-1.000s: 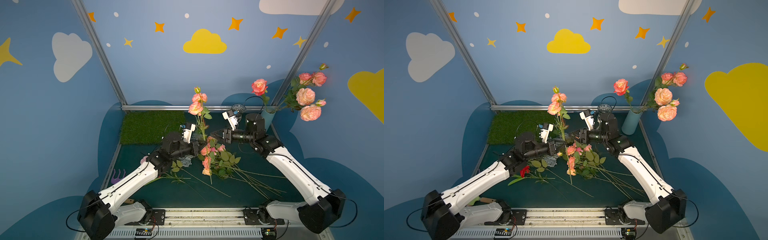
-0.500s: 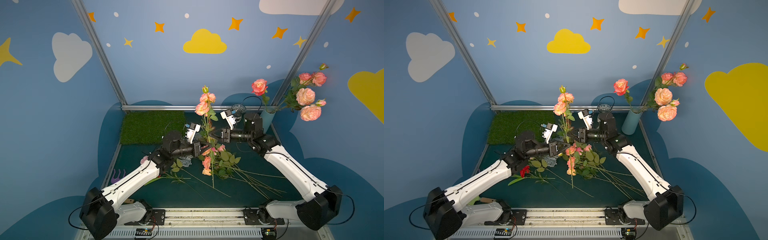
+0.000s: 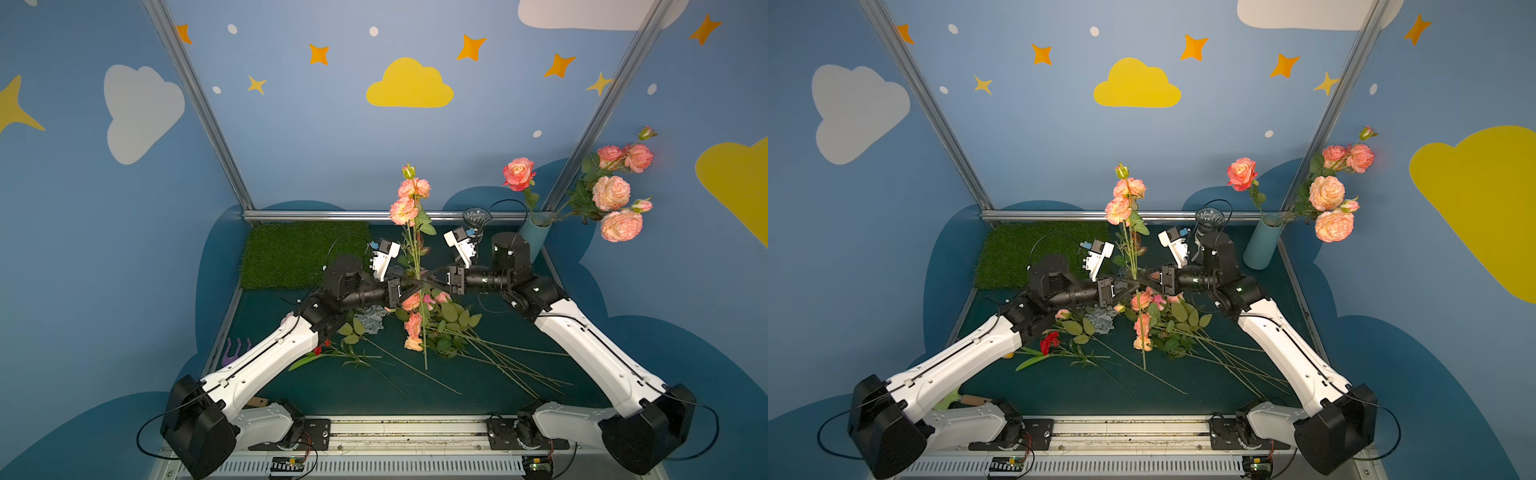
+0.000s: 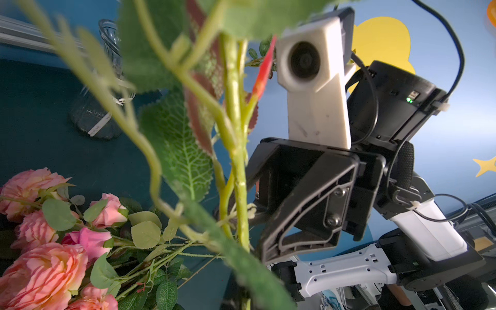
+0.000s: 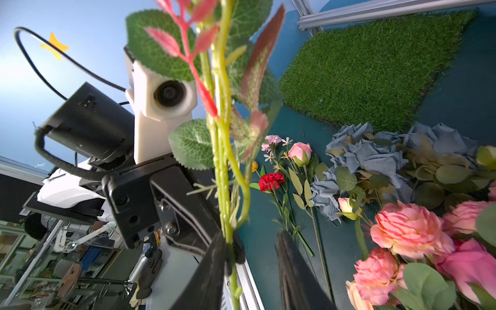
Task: Place the pink flowers into the vase
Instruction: Pick up the flower at the center of the board.
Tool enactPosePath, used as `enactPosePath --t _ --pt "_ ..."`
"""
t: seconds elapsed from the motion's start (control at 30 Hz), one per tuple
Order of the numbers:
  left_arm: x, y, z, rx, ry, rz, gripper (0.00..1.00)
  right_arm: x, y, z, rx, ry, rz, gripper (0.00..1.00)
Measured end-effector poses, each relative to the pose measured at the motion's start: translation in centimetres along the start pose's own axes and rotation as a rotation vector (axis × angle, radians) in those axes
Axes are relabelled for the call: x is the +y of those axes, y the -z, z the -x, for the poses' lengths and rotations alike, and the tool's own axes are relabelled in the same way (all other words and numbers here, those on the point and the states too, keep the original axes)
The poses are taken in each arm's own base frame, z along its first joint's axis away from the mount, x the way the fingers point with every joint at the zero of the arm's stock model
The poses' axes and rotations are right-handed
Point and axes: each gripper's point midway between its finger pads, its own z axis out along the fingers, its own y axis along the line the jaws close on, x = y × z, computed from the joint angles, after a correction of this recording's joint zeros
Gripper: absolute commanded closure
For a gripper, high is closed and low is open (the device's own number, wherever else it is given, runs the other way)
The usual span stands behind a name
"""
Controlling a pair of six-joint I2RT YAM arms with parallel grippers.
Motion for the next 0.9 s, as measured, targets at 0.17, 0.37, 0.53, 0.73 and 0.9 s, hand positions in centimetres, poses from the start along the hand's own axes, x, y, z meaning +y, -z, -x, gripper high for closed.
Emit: enactPosePath --t 0.17,0.37,0.53,0.73,0.9 --pt "-0.2 0.4 1.4 -0.033 -0.014 0.007 0.98 0.4 0.5 -1.1 0.029 0.002 -0.005 0.72" --pt "-0.4 0.4 1.7 -0.037 -0.013 0.004 0.98 0.2 0.0 -2.6 0.077 -0.014 -0.008 0.73" --pt "-0.6 0.2 1.7 -0.030 -0.012 -0.006 0.98 0.2 -0.3 -2.9 0.090 -0.014 -0.003 0.74" --pt "0.0 -0.3 1.3 -0.014 -0.001 0.002 0.98 0.3 -0.9 -3.4 0.109 -0.018 0.006 0.75" --pt "-0.1 -0.5 1.0 -0.006 0.000 -0.001 0.98 0.7 -1.1 -3.3 0.106 -0.005 0.019 0.80"
